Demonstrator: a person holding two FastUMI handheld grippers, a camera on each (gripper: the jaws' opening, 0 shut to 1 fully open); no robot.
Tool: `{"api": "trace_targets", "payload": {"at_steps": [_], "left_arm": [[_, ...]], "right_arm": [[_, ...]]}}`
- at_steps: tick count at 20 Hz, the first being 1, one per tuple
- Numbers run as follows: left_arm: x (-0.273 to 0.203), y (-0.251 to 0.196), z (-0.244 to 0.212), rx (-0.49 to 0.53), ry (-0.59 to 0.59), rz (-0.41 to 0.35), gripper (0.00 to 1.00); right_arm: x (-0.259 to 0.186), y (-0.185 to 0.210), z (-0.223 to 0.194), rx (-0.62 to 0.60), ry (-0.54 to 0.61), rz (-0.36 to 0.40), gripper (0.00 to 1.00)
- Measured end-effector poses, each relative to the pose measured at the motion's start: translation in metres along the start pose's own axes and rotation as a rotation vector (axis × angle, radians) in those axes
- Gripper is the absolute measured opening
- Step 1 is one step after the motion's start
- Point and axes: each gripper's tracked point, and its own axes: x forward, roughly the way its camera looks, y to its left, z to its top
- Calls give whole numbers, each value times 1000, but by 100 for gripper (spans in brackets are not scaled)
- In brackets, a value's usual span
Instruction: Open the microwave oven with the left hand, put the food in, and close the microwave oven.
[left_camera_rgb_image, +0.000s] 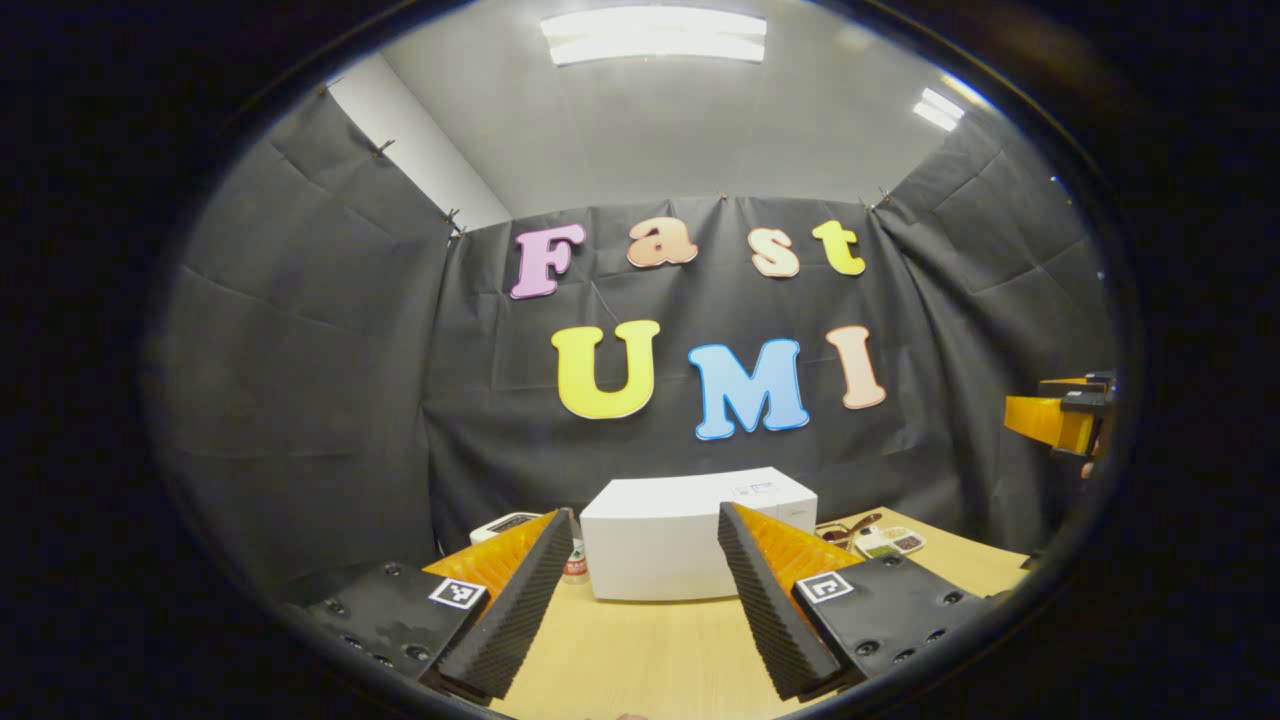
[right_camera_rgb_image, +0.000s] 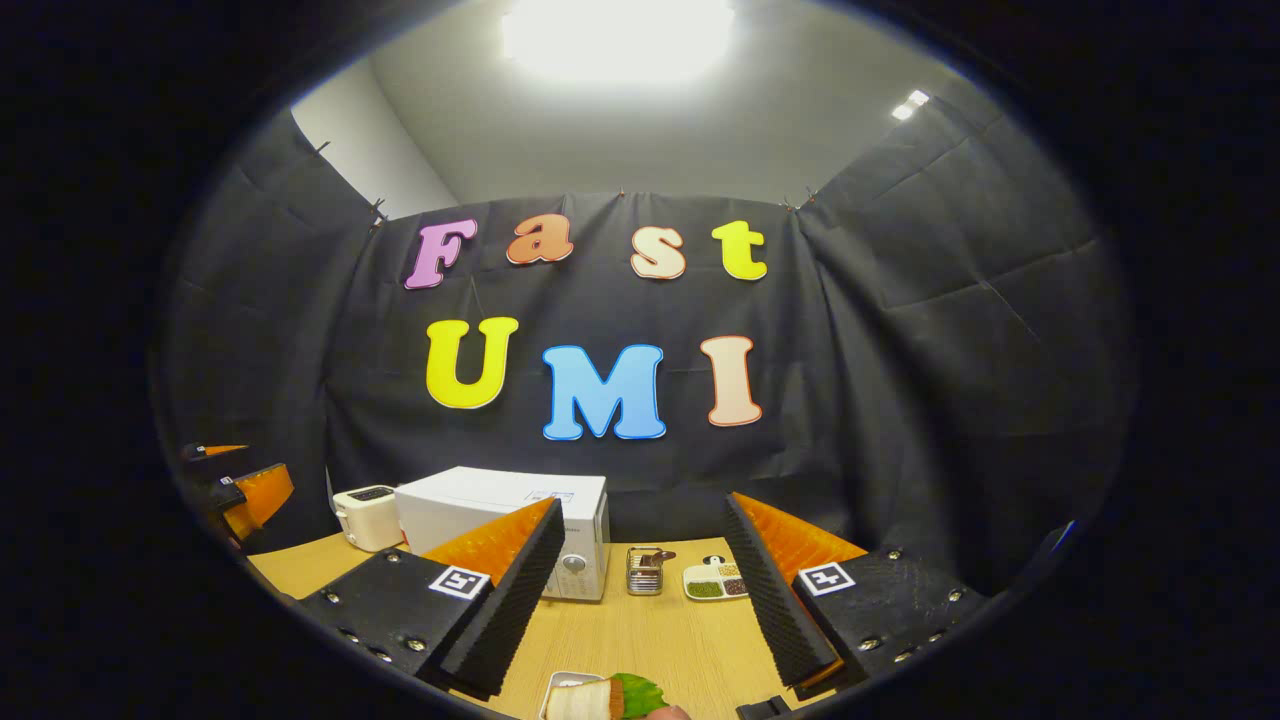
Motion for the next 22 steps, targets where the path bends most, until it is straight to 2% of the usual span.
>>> {"api": "trace_targets", "payload": {"at_steps": [8, 11, 16, 22], "left_arm": [[7, -36, 4, 12, -21, 22, 96], [22, -56, 2, -4, -22, 4, 96], [69, -79, -8, -42, -30, -50, 96], [139, -95, -38, -17, -23, -123, 96]], "right_arm": [[6, -16, 4, 7, -23, 59, 96], [7, -24, 3, 11, -22, 59, 96], [14, -29, 5, 5, -25, 45, 96], [35, -26, 2, -2, -20, -10, 96]]}}
